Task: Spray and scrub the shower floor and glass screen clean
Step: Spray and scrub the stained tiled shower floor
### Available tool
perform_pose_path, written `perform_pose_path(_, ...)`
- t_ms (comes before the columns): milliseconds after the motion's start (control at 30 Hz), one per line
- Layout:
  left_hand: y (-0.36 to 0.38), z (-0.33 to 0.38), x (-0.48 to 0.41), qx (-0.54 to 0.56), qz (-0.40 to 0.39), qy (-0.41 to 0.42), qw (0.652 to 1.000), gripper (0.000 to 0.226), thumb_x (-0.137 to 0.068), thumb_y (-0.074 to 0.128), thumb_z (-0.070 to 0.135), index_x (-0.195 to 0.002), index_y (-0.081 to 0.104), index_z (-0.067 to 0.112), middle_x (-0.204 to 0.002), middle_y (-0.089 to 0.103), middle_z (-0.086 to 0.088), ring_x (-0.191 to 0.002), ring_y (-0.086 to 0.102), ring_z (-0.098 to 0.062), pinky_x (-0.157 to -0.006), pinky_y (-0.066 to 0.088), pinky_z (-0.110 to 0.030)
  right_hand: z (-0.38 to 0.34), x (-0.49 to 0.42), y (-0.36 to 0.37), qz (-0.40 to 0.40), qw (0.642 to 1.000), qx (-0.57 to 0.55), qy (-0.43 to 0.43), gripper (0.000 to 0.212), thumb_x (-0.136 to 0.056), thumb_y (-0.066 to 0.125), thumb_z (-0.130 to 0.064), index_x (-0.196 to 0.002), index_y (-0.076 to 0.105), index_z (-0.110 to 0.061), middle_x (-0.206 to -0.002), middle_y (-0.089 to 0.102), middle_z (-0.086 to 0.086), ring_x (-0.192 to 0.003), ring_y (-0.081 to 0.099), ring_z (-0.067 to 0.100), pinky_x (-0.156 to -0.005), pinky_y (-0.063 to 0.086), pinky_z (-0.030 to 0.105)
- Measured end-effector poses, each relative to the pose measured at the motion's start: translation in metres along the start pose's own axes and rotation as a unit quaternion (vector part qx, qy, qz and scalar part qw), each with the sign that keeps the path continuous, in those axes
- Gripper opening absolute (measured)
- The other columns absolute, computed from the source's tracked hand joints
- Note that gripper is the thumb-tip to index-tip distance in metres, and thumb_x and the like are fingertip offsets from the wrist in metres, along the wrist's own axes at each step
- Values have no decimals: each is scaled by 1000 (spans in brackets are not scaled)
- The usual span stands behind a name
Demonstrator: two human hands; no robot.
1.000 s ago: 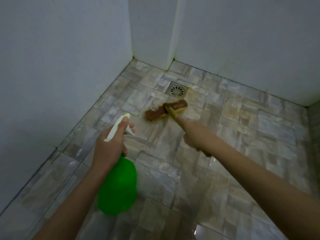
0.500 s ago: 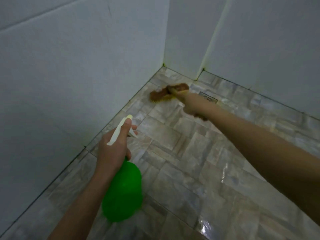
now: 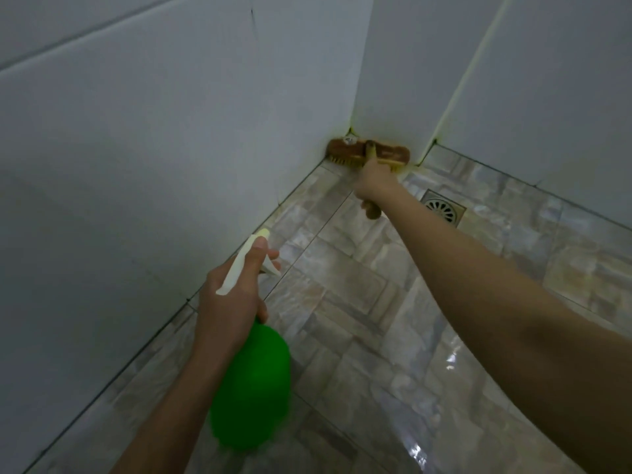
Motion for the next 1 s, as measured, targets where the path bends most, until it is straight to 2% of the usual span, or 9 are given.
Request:
perform_pose_path(100, -1, 2, -2, 6, 0, -1, 1000, 29, -86, 45, 64, -68, 69, 63, -87, 76, 23, -39, 49, -11, -55, 47, -30, 1, 20, 21, -23, 999, -16, -19, 68, -96, 37, 0, -154, 8, -22, -72, 55, 16, -46, 61, 23, -28, 39, 22)
perform_pose_path(167, -1, 2, -4, 11, 3, -4, 1000, 28, -84, 46, 65, -67, 69, 62, -87, 76, 22, -38, 48, -11, -55, 46, -31, -4, 9, 15, -16, 1000, -16, -19, 68, -96, 38, 0, -155, 7, -13, -73, 55, 15, -52, 63, 24, -31, 42, 25)
perform_pose_path(300, -6, -5, -8, 6, 7, 2, 1000, 27, -88, 52, 71, -70, 70, 61, -86, 77, -2, -44, 53, -18, -58, 48, -38, -17, -11, -23, 34, 999, 16, 9, 58, -94, 53, -5, -146, 27, 5, -123, 59, 19, -105, 62, 30, -77, 50, 36)
perform_pose_path(433, -8, -5, -9, 15, 16, 4, 1000, 26, -83, 48, 65, -71, 71, 62, -90, 77, -14, -56, 59, -29, -59, 49, -42, 12, 29, 21, 11, 998, 20, -55, 87, -95, 42, 0, -153, -12, -34, -96, 59, 19, -60, 63, 27, -39, 47, 30)
perform_pose_path(600, -11, -6, -11, 10, 22, 7, 1000, 25, -88, 52, 65, -71, 70, 64, -86, 77, -3, -49, 57, -25, -58, 49, -40, 38, 4, 12, 33, 990, 54, -125, 82, -97, 30, -4, -143, -8, -60, -94, 53, 19, -58, 63, 32, -46, 58, 46)
perform_pose_path(667, -13, -5, -8, 13, 24, 12, 1000, 27, -92, 54, 65, -71, 70, 63, -83, 77, 10, -46, 55, -23, -57, 48, -37, 48, -22, -14, 34, 985, 70, -155, 71, -100, 35, -14, -146, 1, -56, -107, 55, 22, -70, 64, 34, -59, 59, 48)
perform_pose_path(767, -13, -6, -3, 15, 16, 11, 1000, 28, -91, 52, 66, -74, 73, 59, -83, 77, 6, -49, 56, -27, -59, 49, -39, 72, -29, -32, 16, 946, 204, -250, 57, -103, 42, -28, -153, 16, -37, -121, 59, 21, -97, 60, 34, -82, 46, 32)
perform_pose_path(900, -15, -10, -1, 13, 11, -4, 1000, 27, -83, 47, 67, -76, 72, 61, -91, 75, -21, -44, 52, -22, -58, 48, -39, 74, -34, -38, 46, 896, 354, -265, 51, -104, 34, -39, -153, 18, -38, -107, 62, 14, -80, 51, 23, -68, 38, 30)
perform_pose_path(1000, -15, -13, -3, 5, 3, -14, 1000, 25, -82, 47, 67, -76, 71, 64, -95, 73, -27, -41, 49, -17, -56, 47, -38, 42, -62, -46, 68, 889, 373, -255, 48, -104, 34, -39, -150, 23, -44, -109, 60, 12, -94, 58, 30, -68, 39, 32)
Point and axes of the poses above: each hand's wrist, its own x-axis away from the middle knuckle, its own y-axis out of the palm, z = x × y, the point moved 3 cm from there along -x, towards the middle knuckle
